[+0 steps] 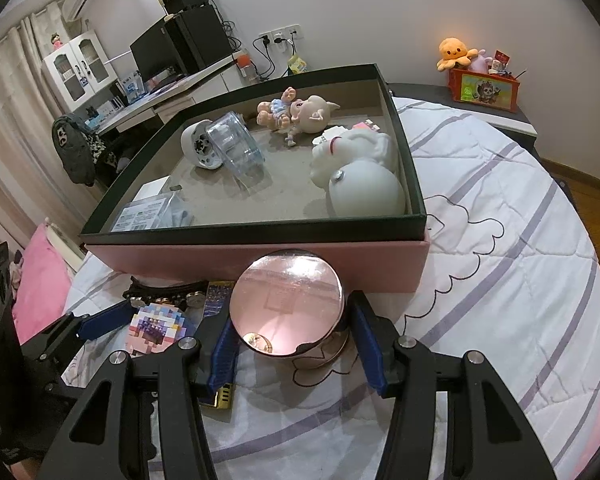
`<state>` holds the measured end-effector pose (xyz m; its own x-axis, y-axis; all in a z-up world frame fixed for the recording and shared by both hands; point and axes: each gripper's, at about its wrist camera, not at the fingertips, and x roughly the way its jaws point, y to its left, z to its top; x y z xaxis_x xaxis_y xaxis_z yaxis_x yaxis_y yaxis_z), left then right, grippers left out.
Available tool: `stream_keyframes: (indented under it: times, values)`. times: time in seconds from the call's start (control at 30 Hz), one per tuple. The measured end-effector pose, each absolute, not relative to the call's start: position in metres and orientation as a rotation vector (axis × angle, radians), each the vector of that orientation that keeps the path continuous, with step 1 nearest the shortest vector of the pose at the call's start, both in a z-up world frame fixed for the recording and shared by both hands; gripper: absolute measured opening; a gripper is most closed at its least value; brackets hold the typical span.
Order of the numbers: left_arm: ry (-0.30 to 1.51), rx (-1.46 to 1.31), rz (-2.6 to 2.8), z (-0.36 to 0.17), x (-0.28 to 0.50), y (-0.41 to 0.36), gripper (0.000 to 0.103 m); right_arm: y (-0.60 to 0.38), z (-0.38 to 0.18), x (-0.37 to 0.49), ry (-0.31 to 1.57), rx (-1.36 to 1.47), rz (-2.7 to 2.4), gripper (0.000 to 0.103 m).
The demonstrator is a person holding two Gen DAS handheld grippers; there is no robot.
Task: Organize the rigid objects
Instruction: 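Grasp the rose-gold cylinder with the right tool while the left tool grasps the pink block figure, then lower the cylinder and block figure into the pink box, opening both tools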
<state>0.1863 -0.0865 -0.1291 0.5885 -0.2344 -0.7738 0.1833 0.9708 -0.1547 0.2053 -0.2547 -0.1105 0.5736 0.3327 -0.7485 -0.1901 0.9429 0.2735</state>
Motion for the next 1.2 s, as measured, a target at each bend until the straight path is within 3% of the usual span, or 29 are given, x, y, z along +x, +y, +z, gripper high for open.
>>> stream_keyframes:
  times: [0.07,0.1,0.43,0.47,0.73,0.8,0.87,1.2]
  values:
    - [0.905,-0.070,-0.260,-0.127,0.181,-0.084,0.085,-0.255,-0.110,0.205,0.911,0.167,0.307,0.054]
    - [0.903,-0.072,-0.269,-0.126,0.178,-0.083,0.077,-0.255,-0.110,0.204,0.912,0.166,0.306,0.054]
    - [0.882,-0.096,-0.324,-0.114,0.162,-0.075,0.063,-0.251,-0.102,0.194,0.903,0.154,0.296,0.054]
    - [0.880,-0.095,-0.326,-0.113,0.161,-0.074,0.052,-0.251,-0.101,0.194,0.902,0.153,0.294,0.054]
    - [0.917,-0.054,-0.313,-0.129,0.179,-0.078,0.069,-0.250,-0.100,0.189,0.903,0.150,0.285,0.054]
    - [0.914,-0.043,-0.317,-0.130,0.178,-0.079,0.067,-0.250,-0.100,0.189,0.903,0.149,0.283,0.054]
    - [0.914,-0.050,-0.328,-0.129,0.177,-0.078,0.054,-0.250,-0.099,0.189,0.902,0.150,0.282,0.054]
    - [0.852,-0.095,-0.315,-0.098,0.162,-0.054,0.054,-0.248,-0.088,0.186,0.879,0.138,0.285,0.054]
